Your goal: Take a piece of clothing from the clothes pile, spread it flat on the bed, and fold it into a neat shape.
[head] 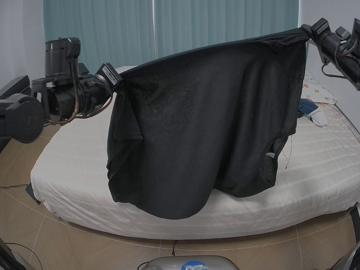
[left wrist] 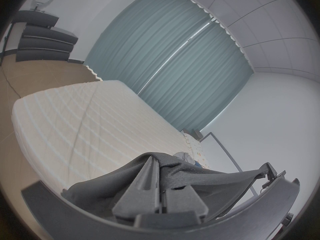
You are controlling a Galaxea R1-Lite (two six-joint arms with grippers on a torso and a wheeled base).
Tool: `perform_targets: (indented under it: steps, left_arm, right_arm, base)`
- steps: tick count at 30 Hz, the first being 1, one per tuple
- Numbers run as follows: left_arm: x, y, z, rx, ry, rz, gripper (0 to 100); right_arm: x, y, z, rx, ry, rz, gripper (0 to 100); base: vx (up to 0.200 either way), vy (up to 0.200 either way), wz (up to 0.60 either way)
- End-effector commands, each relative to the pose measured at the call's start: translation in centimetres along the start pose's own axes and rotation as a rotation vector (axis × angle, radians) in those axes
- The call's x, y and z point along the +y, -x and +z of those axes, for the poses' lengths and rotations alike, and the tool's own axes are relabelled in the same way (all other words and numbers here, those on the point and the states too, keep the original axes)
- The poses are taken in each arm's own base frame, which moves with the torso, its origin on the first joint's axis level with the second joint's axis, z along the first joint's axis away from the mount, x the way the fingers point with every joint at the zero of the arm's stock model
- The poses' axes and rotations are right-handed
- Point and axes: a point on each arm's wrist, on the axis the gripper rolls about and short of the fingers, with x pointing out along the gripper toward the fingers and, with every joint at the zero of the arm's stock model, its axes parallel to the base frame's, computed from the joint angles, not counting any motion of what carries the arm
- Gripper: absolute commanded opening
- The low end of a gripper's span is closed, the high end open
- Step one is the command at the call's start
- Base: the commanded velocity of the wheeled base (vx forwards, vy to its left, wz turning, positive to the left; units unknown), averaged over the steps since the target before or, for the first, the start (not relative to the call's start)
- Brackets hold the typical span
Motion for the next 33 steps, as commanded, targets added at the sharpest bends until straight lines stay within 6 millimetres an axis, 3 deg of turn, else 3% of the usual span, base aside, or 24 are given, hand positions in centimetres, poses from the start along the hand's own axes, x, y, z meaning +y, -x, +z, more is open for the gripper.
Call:
perform_targets:
  steps: [1, 7, 17, 22, 25, 26, 30, 33]
  left_arm:
    - [2.5, -5.5, -1.9, 0.066, 0.035, 0.084, 0]
    - [3.6, -8.1, -2.7, 0.097, 0.074, 0.097, 0]
    - [7.7, -14.3, -5.4, 0.141, 0.111, 0.176, 0]
    - [10.1, -17.8, -8.0, 0.163, 0.103, 0.226, 0]
    - [11.3, -19.3, -9.3, 0.179, 0.105, 0.245, 0]
    - [11.3, -19.3, -9.3, 0.179, 0.105, 0.245, 0]
    - [13.2, -21.5, -11.4, 0.183, 0.163, 0.275, 0]
    - [13.8, -22.2, -11.9, 0.180, 0.197, 0.287, 0]
  right_arm:
    - [-4.8, -4.8, -4.5, 0.060, 0.021, -0.110, 0]
    - [-6.2, -6.8, -6.4, 0.028, 0.017, -0.103, 0]
    - [-10.3, -8.6, -12.8, 0.096, 0.014, -0.137, 0]
    - [-13.4, -9.2, -17.7, 0.128, 0.020, -0.171, 0]
    - [-14.8, -9.5, -20.2, 0.144, 0.026, -0.198, 0]
    - [-14.8, -9.5, -20.2, 0.144, 0.026, -0.198, 0]
    - [-18.0, -9.4, -23.9, 0.180, 0.040, -0.248, 0]
    - [-19.1, -9.3, -25.1, 0.190, 0.043, -0.261, 0]
  base:
    - [0.200, 0.000, 0.00]
    - [0.200, 0.000, 0.00]
    - [0.200, 0.000, 0.00]
    - [0.200, 0.000, 0.00]
    - [0.000, 0.000, 0.00]
    - [0.000, 0.000, 0.00]
    - [0.000, 0.000, 0.00]
    - [0.000, 0.000, 0.00]
